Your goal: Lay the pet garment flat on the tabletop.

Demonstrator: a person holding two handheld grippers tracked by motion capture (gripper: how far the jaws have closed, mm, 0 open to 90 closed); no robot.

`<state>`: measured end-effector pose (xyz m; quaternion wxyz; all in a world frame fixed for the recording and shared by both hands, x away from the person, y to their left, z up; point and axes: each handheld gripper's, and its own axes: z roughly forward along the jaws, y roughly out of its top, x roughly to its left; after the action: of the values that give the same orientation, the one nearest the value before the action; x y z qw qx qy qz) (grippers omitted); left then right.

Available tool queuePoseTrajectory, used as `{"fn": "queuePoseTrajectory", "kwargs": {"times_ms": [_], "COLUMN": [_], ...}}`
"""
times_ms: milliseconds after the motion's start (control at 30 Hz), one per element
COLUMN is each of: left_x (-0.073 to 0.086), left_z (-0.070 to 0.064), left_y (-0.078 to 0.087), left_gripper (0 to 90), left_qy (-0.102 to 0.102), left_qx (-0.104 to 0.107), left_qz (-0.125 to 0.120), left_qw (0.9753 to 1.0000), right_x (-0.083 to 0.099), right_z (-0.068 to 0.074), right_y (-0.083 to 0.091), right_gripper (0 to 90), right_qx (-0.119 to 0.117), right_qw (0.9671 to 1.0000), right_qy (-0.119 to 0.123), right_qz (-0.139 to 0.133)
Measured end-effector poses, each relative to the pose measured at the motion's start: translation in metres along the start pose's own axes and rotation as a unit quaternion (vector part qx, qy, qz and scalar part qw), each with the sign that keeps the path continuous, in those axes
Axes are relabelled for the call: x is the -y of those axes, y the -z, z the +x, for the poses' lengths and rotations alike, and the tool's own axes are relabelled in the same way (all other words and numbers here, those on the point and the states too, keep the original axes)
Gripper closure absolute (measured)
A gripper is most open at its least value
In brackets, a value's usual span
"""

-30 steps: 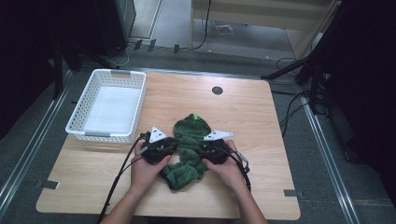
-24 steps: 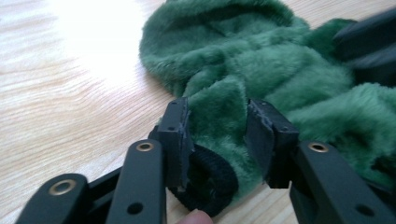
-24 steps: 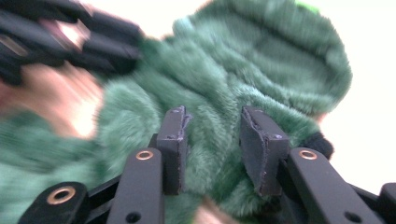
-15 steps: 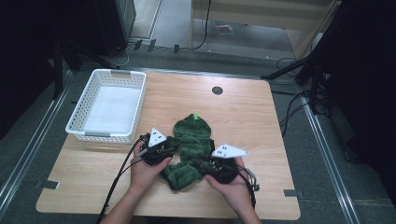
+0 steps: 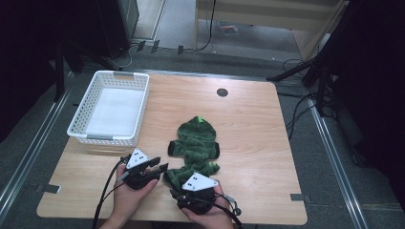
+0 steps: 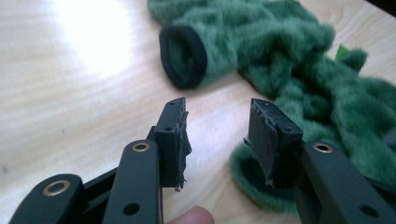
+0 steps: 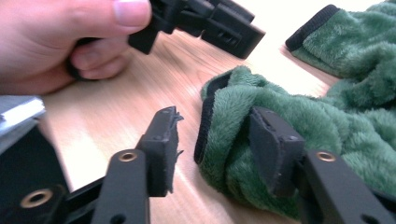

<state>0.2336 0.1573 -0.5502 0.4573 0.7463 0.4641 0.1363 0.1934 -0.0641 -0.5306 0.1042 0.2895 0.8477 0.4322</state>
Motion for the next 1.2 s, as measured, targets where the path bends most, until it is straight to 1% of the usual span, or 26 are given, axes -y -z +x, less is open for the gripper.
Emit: {"fn": "queuePoseTrajectory", "kwargs": {"times_ms": [67,133,167,233,333,400,433,500,567,600,633,667,700,767,800,833,867,900,933,967,1033,1067,1100,1133,1167,1200], "left_x": [0.002,0.003,0.003,0.003,0.002,0.002,0.002,0.003,0.003,0.003,0.003,0.003,0.003,0.003,0.003,0.003,0.003,0.002,0.001,0.000,-0.001,-0.001,0.000,0.001,0.002,0.003], "left_z": [-0.004,-0.007,-0.006,-0.003,0.001,0.000,0.000,-0.002,-0.004,-0.004,-0.005,-0.005,-0.005,-0.007,-0.009,-0.011,-0.014,-0.017,-0.021,-0.025,-0.035,-0.040,-0.043,-0.046,-0.048,-0.048], "left_y": [-0.001,-0.001,0.000,0.000,0.000,0.000,0.001,0.001,0.001,0.001,0.001,0.002,0.002,0.002,0.002,0.003,0.003,0.003,0.003,0.002,-0.002,-0.004,-0.006,-0.008,-0.010,-0.011], "left_gripper": [57.2,56.9,56.8,56.1,55.7,55.4,55.4,55.0,54.4,54.1,54.0,53.9,53.7,53.4,53.4,53.4,53.4,53.4,53.0,52.8,52.4,51.8,51.7,52.1,52.5,53.7], "left_qy": [-0.013,-0.024,-0.026,-0.017,-0.005,-0.006,-0.011,-0.016,-0.025,-0.028,-0.030,-0.031,-0.031,-0.034,-0.038,-0.044,-0.047,-0.042,-0.040,-0.045,-0.062,-0.067,-0.074,-0.079,-0.080,-0.080], "left_qx": [0.004,0.012,0.015,0.022,0.026,0.027,0.027,0.026,0.026,0.026,0.027,0.027,0.028,0.026,0.023,0.024,0.028,0.037,0.045,0.049,0.057,0.062,0.063,0.060,0.059,0.059], "left_qz": [0.001,-0.005,-0.005,-0.010,-0.015,-0.016,-0.017,-0.020,-0.022,-0.022,-0.022,-0.023,-0.024,-0.025,-0.026,-0.025,-0.026,-0.028,-0.027,-0.025,-0.015,-0.009,-0.004,0.002,0.012,0.018], "left_qw": [0.9999,0.9996,0.9995,0.9995,0.9995,0.9995,0.9994,0.9993,0.9991,0.9990,0.9989,0.9989,0.9988,0.9988,0.9987,0.9984,0.9982,0.9980,0.9978,0.9974,0.9963,0.9957,0.9952,0.9951,0.9950,0.9949], "right_x": [0.001,0.002,0.001,-0.002,-0.006,-0.004,-0.001,0.006,0.018,0.025,0.032,0.039,0.047,0.057,0.058,0.056,0.052,0.046,0.041,0.036,0.028,0.024,0.022,0.020,0.018,0.016], "right_z": [0.003,0.001,-0.001,-0.009,-0.029,-0.044,-0.052,-0.070,-0.087,-0.095,-0.103,-0.110,-0.116,-0.125,-0.126,-0.126,-0.123,-0.118,-0.112,-0.105,-0.092,-0.086,-0.081,-0.076,-0.073,-0.072], "right_y": [-0.004,-0.005,-0.003,0.007,0.030,0.049,0.059,0.077,0.091,0.096,0.099,0.101,0.101,0.105,0.107,0.111,0.113,0.114,0.112,0.107,0.091,0.080,0.069,0.058,0.047,0.038], "right_gripper": [66.1,78.5,82.2,85.5,86.6,86.7,86.6,86.4,86.0,85.3,83.8,80.2,74.3,64.2,60.9,59.0,58.7,59.1,59.9,60.3,59.4,58.1,56.9,55.0,50.4,44.2], "right_qx": [0.024,0.036,0.036,0.029,0.020,0.037,0.051,0.071,0.090,0.104,0.118,0.138,0.163,0.213,0.225,0.229,0.231,0.234,0.230,0.217,0.173,0.150,0.139,0.139,0.143,0.158], "right_qw": [0.9996,0.9993,0.9994,0.9992,0.9970,0.9932,0.9904,0.9834,0.9739,0.9695,0.9670,0.9633,0.9567,0.9417,0.9363,0.9345,0.9357,0.9386,0.9434,0.9508,0.9681,0.9751,0.9797,0.9814,0.9826,0.9818], "right_qy": [0.014,0.009,0.002,-0.018,-0.053,-0.078,-0.091,-0.127,-0.174,-0.191,-0.202,-0.214,-0.230,-0.250,-0.258,-0.255,-0.242,-0.221,-0.199,-0.175,-0.139,-0.129,-0.117,-0.110,-0.100,-0.091], "right_qz": [0.004,0.004,-0.003,-0.021,-0.052,-0.079,-0.090,-0.108,-0.115,-0.113,-0.101,-0.085,-0.073,-0.071,-0.079,-0.096,-0.113,-0.124,-0.132,-0.134,-0.117,-0.100,-0.084,-0.073,-0.064,-0.053]}}
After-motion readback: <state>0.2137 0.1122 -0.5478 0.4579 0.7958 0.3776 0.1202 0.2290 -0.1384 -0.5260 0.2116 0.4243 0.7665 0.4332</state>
